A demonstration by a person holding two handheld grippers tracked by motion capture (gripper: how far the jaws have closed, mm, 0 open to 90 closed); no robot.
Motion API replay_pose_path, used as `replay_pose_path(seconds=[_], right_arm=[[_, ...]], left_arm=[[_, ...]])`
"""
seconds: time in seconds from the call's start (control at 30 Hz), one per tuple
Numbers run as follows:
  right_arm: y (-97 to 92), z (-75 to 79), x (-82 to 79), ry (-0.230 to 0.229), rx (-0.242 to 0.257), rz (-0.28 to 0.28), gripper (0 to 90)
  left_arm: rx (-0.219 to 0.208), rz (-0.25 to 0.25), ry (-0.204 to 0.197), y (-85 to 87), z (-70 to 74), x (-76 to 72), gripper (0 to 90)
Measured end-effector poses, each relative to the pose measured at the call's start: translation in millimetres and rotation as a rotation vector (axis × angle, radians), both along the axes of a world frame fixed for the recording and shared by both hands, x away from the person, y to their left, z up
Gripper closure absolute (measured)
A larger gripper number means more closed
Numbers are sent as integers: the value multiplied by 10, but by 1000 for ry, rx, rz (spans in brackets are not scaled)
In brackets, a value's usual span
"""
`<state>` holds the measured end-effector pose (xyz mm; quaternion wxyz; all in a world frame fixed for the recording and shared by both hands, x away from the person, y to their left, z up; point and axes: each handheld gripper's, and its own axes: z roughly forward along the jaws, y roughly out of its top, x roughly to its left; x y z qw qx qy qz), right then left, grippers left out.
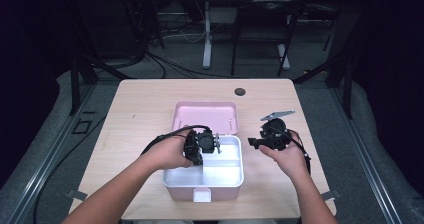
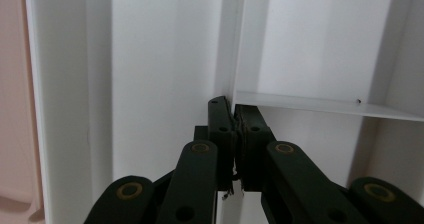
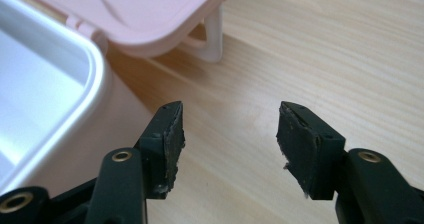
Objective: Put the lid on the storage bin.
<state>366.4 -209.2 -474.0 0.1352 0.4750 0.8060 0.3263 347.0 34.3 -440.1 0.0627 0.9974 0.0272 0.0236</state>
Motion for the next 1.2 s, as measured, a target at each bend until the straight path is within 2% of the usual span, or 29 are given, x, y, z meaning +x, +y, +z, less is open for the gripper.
replay_pose_path(seconds=[0.13, 0.27, 0.3, 0.37, 0.43, 0.57, 0.63, 0.73, 0.8, 0.83, 0.97, 1.0, 1.07, 1.1, 1.13, 1.17, 1.2], right_arm=[[59, 21, 70, 25, -29, -4, 453], [100, 101, 151, 25, -34, -62, 459], [97, 121, 174, 24, -16, -60, 461], [121, 153, 213, 11, -35, -114, 464], [136, 175, 258, 38, -16, -95, 469], [202, 201, 319, 34, -13, -123, 506], [224, 224, 358, 15, -35, -148, 516], [260, 259, 422, 10, -32, -162, 536], [279, 270, 468, 25, -16, -149, 541], [303, 271, 485, 14, -33, -171, 546], [347, 274, 567, 21, -23, -180, 565], [349, 280, 588, 36, -14, -164, 567], [385, 277, 618, 18, -23, -192, 574], [386, 284, 638, 40, -5, -177, 575], [427, 251, 660, -15, -27, -228, 575], [427, 251, 660, -15, -27, -228, 575], [404, 286, 677, 43, -6, -181, 576]], left_arm=[[2, 0, 3, -2, 1, 3, 870], [4, -2, 4, -2, 2, 7, 870], [5, -3, 3, -2, 2, 8, 871], [4, -2, 4, -2, 1, 8, 870], [4, -2, 4, -2, 0, 7, 871], [4, -2, 6, -3, 1, 5, 871], [4, -2, 6, -3, 0, 5, 871], [3, -2, 5, -3, -1, 7, 870], [2, -1, 7, -2, -2, 7, 871], [3, -1, 7, -3, -1, 7, 871], [2, -2, 8, -2, -1, 9, 871], [2, -2, 8, -2, -2, 8, 871], [3, -1, 6, -3, -1, 7, 871], [3, -1, 7, -3, 0, 7, 871], [2, -1, 8, -3, -1, 7, 871], [2, -1, 8, -3, -1, 7, 871], [2, -1, 8, -3, -1, 8, 871]])
